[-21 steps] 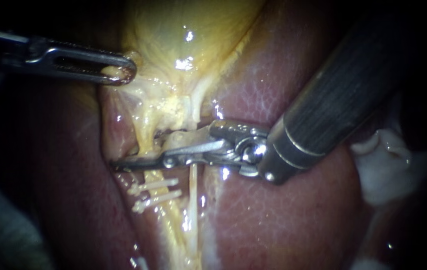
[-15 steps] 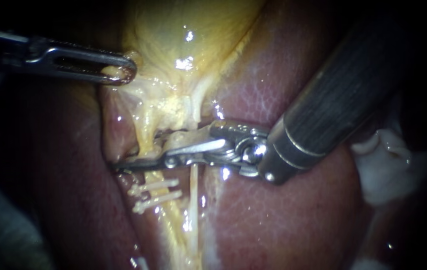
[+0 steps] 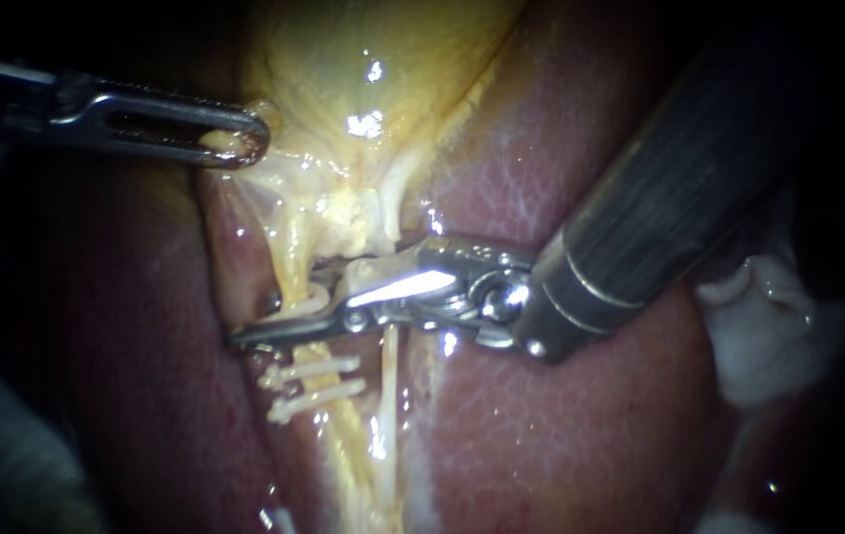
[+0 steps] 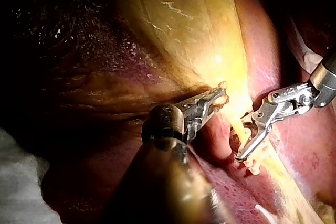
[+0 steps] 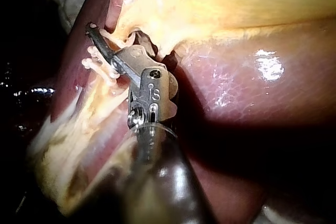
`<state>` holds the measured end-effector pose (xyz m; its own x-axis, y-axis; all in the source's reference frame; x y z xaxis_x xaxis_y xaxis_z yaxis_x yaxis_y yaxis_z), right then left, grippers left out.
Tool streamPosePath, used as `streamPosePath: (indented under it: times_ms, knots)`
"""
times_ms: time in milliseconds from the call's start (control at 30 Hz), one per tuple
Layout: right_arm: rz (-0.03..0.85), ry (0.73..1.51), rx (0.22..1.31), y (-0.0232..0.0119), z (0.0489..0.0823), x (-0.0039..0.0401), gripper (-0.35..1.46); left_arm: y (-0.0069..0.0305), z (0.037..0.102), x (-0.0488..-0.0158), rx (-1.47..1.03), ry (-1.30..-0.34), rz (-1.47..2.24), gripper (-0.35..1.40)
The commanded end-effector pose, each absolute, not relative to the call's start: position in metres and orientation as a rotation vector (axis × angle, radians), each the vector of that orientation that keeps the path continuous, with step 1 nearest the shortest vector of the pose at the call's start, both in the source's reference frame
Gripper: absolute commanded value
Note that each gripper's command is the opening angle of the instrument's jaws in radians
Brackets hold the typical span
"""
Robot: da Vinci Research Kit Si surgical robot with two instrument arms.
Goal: Clipping third clip left tube
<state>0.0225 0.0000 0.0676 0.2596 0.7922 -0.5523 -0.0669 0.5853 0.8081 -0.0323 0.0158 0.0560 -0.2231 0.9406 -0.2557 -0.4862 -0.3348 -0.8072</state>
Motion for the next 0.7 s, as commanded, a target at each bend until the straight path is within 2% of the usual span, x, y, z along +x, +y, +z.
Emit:
streamPosePath:
  times_ms: [33, 700]
  knots:
    - [0.662, 1.172, 0.758, 0.0, 0.0675, 0.0223, 0.5, 0.0158, 0.0559, -0.0323, -0.924, -0.725, 1.753, -0.35]
    - [0.611, 1.137, 0.775, 0.0003, 0.0675, 0.0181, 0.5, 0.0159, 0.0558, -0.032, -0.924, -0.727, 1.754, -0.35]
